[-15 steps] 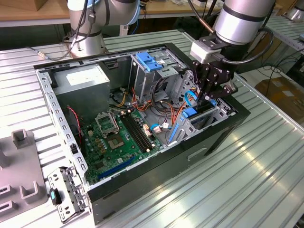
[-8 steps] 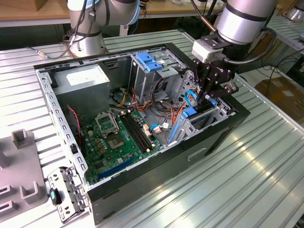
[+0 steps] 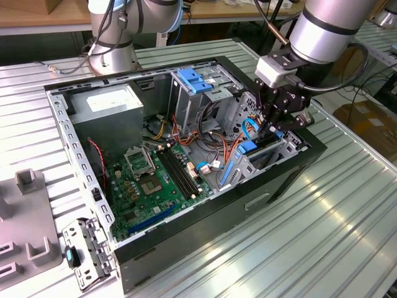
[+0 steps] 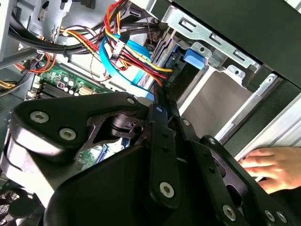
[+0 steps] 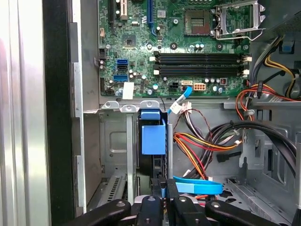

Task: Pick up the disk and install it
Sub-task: 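Insert the second disk wire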

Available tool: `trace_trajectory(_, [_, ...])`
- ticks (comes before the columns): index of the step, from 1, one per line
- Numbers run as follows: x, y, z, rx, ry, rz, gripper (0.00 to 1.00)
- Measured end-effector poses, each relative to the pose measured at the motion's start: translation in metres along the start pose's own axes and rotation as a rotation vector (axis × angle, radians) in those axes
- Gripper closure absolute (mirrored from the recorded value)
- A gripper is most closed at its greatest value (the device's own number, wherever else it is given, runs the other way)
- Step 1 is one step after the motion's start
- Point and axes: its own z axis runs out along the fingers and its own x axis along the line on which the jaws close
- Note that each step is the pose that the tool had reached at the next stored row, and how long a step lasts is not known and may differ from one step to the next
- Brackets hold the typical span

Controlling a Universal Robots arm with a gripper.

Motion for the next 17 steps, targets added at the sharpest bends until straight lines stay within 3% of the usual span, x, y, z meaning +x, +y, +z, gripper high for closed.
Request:
trace_trajectory(6, [0.0012, 0.0000, 0.0011, 0.0000, -0.0059, 0.000, 0.84])
trace_trajectory(17, [0.0054, 0.0005, 0.0118, -0.0015, -0.0050, 0.000, 0.84])
